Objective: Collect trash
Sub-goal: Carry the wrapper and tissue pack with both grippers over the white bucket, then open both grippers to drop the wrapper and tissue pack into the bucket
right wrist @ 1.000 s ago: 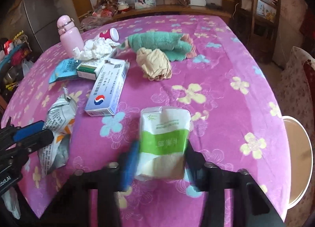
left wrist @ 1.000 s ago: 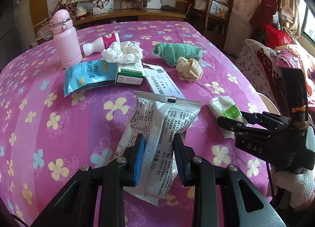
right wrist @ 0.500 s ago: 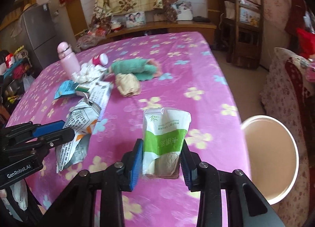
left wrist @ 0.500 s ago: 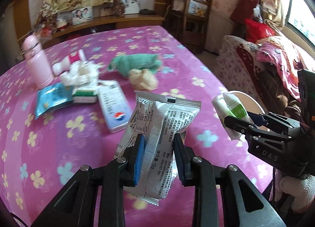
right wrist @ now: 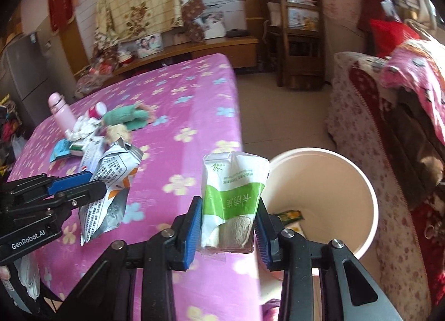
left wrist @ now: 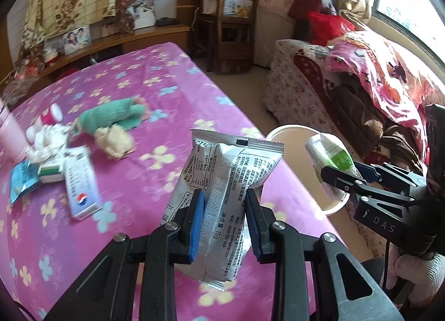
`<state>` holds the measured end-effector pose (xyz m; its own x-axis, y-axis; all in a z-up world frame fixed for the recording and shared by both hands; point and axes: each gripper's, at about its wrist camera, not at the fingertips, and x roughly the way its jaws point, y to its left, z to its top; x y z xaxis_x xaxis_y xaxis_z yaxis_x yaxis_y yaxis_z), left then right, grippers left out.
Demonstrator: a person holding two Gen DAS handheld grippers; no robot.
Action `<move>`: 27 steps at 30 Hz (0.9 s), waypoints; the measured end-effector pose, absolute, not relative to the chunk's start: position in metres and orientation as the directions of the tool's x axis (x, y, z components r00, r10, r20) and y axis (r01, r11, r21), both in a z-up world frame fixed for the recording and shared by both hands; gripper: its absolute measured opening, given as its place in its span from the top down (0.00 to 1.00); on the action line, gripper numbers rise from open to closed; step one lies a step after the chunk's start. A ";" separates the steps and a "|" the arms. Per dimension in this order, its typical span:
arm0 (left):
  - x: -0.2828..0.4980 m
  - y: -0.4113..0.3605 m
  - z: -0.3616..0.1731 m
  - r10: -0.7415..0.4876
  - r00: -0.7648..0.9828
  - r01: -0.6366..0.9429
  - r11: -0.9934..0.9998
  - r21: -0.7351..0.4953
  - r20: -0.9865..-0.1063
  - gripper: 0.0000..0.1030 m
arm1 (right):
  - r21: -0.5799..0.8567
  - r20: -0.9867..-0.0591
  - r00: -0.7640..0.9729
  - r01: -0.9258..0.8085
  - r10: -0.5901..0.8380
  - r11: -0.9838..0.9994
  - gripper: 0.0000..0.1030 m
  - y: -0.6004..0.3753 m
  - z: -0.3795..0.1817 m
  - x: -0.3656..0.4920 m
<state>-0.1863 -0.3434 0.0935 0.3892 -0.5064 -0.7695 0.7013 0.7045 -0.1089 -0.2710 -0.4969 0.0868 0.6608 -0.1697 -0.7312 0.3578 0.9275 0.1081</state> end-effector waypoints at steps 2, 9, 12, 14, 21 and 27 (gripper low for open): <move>-0.190 -0.358 0.093 -0.510 0.384 0.714 0.692 -0.103 -0.770 0.70 | 0.111 -0.731 0.657 0.382 -0.185 0.917 0.63 -0.510 0.086 -0.280; -0.202 -0.404 0.088 -0.512 0.368 0.752 0.655 -0.076 -0.776 0.70 | 0.129 -0.744 0.629 0.469 -0.227 0.874 0.63 -0.557 0.076 -0.308; -0.207 -0.425 0.083 -0.506 0.363 0.766 0.640 -0.059 -0.782 0.70 | 0.142 -0.751 0.616 0.501 -0.236 0.854 0.63 -0.575 0.068 -0.315; -0.209 -0.437 0.079 -0.499 0.360 0.775 0.631 -0.046 -0.789 0.70 | 0.145 -0.759 0.605 0.519 -0.242 0.842 0.63 -0.586 0.062 -0.320; -0.216 -0.472 0.065 -0.482 0.336 0.800 0.600 -0.025 -0.809 0.70 | 0.162 -0.789 0.567 0.564 -0.237 0.809 0.63 -0.616 0.036 -0.328; -0.217 -0.490 0.056 -0.478 0.311 0.807 0.590 -0.038 -0.822 0.70 | 0.185 -0.805 0.548 0.594 -0.226 0.783 0.61 -0.629 0.018 -0.332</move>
